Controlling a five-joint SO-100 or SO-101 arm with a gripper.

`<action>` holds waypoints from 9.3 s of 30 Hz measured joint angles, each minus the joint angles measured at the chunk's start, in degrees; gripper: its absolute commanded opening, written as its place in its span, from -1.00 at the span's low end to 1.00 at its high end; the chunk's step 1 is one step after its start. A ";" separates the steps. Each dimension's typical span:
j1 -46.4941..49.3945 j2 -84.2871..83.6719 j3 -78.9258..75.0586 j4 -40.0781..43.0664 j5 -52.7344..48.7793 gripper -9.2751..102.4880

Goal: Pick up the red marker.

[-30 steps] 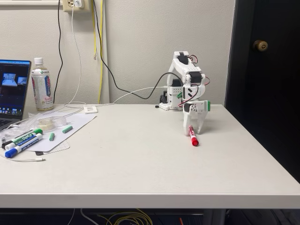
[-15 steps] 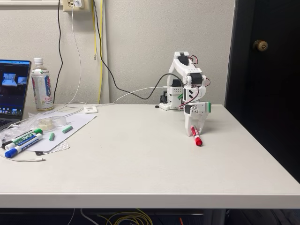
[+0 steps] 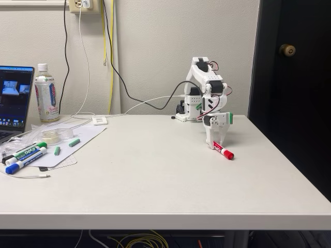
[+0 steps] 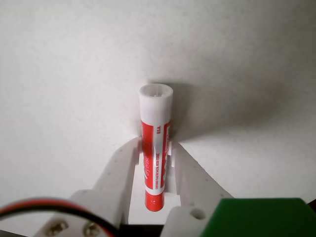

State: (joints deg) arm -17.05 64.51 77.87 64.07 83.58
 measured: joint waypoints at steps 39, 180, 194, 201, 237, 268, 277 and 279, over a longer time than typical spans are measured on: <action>9.40 24.96 6.33 0.88 -28.83 -0.83; 16.08 99.14 86.66 -54.32 -80.42 -0.83; 17.67 100.90 87.54 -54.40 -76.29 -0.83; 19.69 99.84 87.54 -53.70 -75.32 -0.83; 20.30 88.24 74.53 -39.55 -74.88 -0.83; 29.71 63.81 53.09 -36.74 -86.48 -0.83; 37.18 45.70 29.44 -23.64 -116.98 -0.83; 38.67 42.71 25.93 -21.27 -121.29 -0.83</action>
State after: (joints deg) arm 21.62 107.23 103.80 42.80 -37.71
